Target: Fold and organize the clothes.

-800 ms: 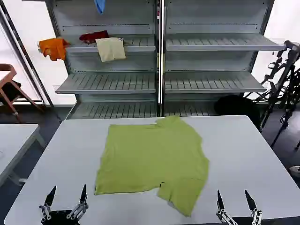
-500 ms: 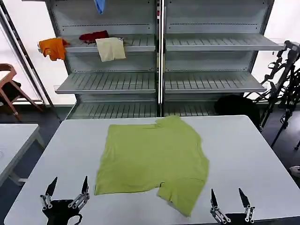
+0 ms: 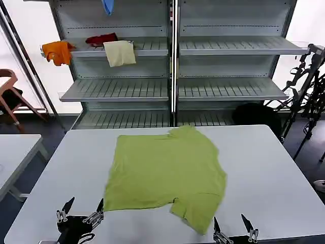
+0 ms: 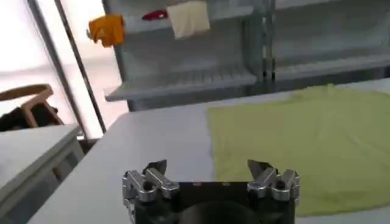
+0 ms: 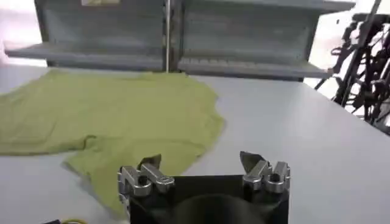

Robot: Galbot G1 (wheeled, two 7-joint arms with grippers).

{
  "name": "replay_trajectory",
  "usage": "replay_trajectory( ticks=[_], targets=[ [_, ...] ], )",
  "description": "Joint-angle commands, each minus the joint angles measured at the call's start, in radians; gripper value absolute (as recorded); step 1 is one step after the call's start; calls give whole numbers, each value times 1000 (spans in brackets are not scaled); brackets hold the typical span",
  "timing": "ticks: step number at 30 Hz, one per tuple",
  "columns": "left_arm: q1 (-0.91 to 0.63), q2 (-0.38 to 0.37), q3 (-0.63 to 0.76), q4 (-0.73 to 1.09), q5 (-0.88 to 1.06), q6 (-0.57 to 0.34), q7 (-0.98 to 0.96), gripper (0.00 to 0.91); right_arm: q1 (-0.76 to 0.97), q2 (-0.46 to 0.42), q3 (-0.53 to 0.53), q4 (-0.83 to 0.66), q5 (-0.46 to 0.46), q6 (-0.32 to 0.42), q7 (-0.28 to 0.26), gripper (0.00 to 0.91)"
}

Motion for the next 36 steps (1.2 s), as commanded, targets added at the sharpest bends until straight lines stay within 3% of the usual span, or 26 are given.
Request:
replay_trajectory(
  ticks=[1,30,36],
  targets=[
    [-47,5,-8,37,-120,93,16,907,46,5,-26,4,27,-132,-4,907],
    [-146,-10,43,145,-139,57,94,907,166,57,-115,-40,23,-146,4,907],
    [-149,-8,41,160,-140,44,98,846,172,68,-138,-56,30,-153,4,907]
  ],
)
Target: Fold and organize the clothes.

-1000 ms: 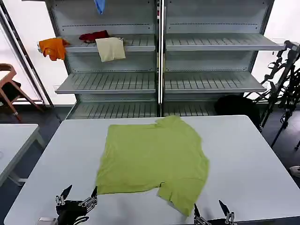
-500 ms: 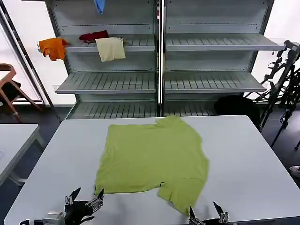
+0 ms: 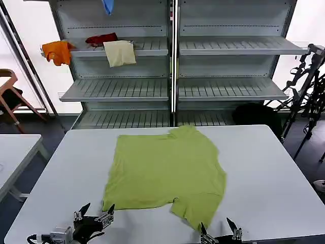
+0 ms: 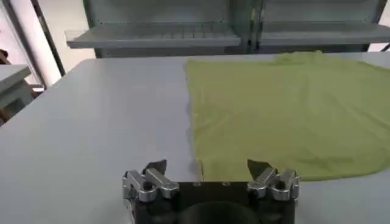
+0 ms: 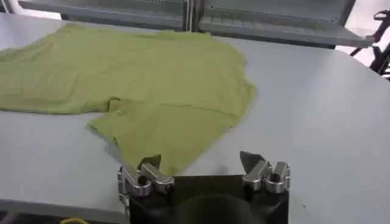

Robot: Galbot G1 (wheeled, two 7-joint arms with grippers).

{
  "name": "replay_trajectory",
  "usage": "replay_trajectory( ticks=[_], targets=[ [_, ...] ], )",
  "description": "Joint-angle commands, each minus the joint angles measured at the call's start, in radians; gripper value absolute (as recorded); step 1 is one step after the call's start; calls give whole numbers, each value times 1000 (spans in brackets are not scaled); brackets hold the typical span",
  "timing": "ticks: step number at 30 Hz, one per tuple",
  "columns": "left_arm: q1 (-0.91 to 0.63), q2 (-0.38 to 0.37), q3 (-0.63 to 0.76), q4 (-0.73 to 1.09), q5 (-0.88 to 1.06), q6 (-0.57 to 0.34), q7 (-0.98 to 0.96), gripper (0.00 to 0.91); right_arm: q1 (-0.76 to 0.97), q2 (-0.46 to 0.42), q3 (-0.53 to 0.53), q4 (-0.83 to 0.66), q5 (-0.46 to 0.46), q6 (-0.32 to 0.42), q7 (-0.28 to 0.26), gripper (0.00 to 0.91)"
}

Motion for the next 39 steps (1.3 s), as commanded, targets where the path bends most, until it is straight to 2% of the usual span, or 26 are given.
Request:
replay_trajectory(
  ticks=[1,6,8,9,10,11,12,13,14,16,18,23,25,27,39],
  targets=[
    [-9,1,2,12,-6,-3,4,846,22,7,-29,-9,3,-6,3,907],
    [-12,-1,6,31,-6,-14,9,786,25,12,-38,-14,3,-7,9,907],
    [-11,-1,8,39,-7,-21,14,715,23,12,-36,-15,4,-7,9,786],
    [-11,-1,9,40,-6,-23,14,715,22,10,-34,-17,5,-6,9,756],
    [-11,-2,11,40,-7,-24,15,645,21,10,-33,-19,5,-5,10,685],
    [-11,-4,13,40,-6,-26,17,615,20,11,-31,-21,6,-1,10,635],
    [-11,-5,14,40,-6,-27,18,564,20,12,-31,-22,8,0,10,544],
    [-10,-6,17,41,-4,-29,20,564,19,12,-32,-23,9,0,11,464],
    [-8,-7,22,41,-2,-30,22,443,19,13,-32,-24,10,1,13,363],
    [-6,-7,28,43,2,-35,24,373,16,15,-32,-27,10,3,12,252],
    [-6,-7,30,46,3,-36,28,242,13,15,-30,-31,10,7,8,141],
    [-5,-7,38,56,2,-41,34,20,10,12,-26,-31,10,13,7,101],
    [-4,-7,40,59,2,-44,36,10,11,12,-26,-29,9,13,7,71],
    [-2,-8,42,61,3,-47,39,10,16,14,-27,-31,8,17,11,0],
    [-21,-6,42,39,36,-100,46,0,49,6,-9,12,-2,42,-5,0]
  ],
)
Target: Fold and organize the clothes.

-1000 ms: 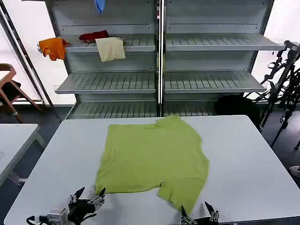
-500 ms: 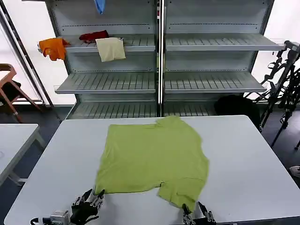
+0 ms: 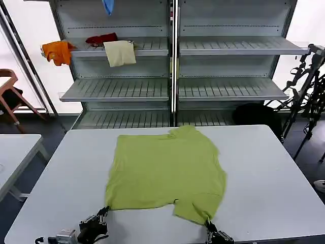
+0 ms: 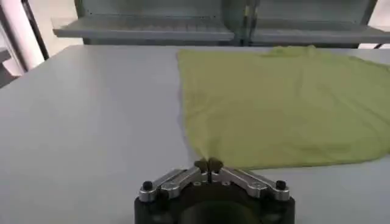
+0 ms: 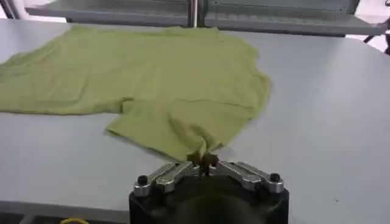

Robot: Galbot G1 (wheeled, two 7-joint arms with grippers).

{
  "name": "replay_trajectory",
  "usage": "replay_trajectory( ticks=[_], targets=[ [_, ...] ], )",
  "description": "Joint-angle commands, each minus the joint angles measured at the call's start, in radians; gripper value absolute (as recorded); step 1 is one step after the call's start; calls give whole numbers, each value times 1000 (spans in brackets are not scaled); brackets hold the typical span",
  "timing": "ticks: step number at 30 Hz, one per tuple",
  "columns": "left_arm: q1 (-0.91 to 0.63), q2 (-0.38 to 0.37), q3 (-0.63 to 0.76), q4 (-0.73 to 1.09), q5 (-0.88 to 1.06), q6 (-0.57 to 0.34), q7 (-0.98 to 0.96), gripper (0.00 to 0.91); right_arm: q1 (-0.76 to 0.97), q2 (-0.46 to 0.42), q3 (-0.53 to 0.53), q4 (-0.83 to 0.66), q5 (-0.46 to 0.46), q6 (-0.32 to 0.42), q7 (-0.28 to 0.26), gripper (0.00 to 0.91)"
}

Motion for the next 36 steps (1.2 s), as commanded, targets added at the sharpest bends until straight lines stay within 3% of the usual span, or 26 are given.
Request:
replay_trajectory(
  ticks=[1,10,20,24,29,36],
  targets=[
    [-15,1,0,-6,12,-24,0,0,18,-2,11,27,-4,12,-8,0],
    [-63,0,-1,-30,-15,-40,-22,0,101,-35,65,62,10,-17,-35,0],
    [-233,-9,31,-34,-78,27,-58,0,310,-79,146,-3,144,-69,-109,0],
    [-309,-21,71,-21,-91,46,-81,0,380,-96,148,-49,147,-65,-158,0],
    [-399,-36,117,19,-96,56,-118,0,476,-95,125,-120,143,-64,-154,0],
    [-487,-60,165,95,-92,54,-155,0,550,-95,104,-209,114,-31,-198,0]
  ],
)
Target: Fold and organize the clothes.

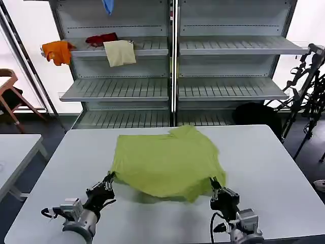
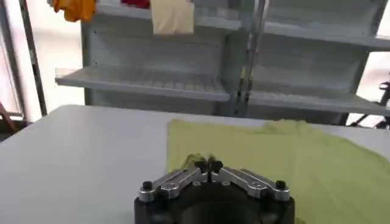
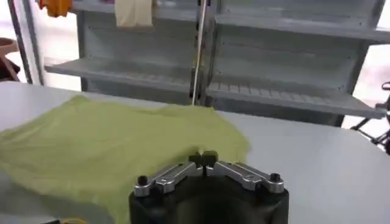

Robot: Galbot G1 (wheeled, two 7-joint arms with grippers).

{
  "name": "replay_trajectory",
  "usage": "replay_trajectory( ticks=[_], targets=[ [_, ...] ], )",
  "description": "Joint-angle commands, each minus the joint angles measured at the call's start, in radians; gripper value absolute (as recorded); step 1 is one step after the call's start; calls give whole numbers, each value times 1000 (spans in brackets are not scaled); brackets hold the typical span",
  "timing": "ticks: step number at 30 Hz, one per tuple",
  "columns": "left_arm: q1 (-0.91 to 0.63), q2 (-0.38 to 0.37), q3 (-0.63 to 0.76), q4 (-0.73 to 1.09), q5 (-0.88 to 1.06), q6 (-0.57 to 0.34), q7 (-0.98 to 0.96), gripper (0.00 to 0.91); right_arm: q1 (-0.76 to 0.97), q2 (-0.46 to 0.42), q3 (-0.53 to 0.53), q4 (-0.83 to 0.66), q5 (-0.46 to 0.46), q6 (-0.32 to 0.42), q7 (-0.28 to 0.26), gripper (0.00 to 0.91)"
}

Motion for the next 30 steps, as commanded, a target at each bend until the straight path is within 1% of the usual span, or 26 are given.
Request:
replay_trajectory(
  ticks=[1,7,12,22,30],
  targets=[
    [-127,-10,49,66,-7,8,-32,0,146,-9,-3,-109,3,12,-47,0],
    [-147,-17,52,110,3,-10,-44,0,172,-6,-5,-168,-17,34,-65,0],
    [-148,-18,45,132,3,-18,-47,0,172,-4,-4,-198,-58,52,-79,0],
    [-106,-26,59,144,33,-26,-27,0,146,2,1,-214,-79,61,-99,0],
    [-115,-32,75,172,57,-32,-25,0,149,10,-7,-255,-94,95,-119,0]
  ],
)
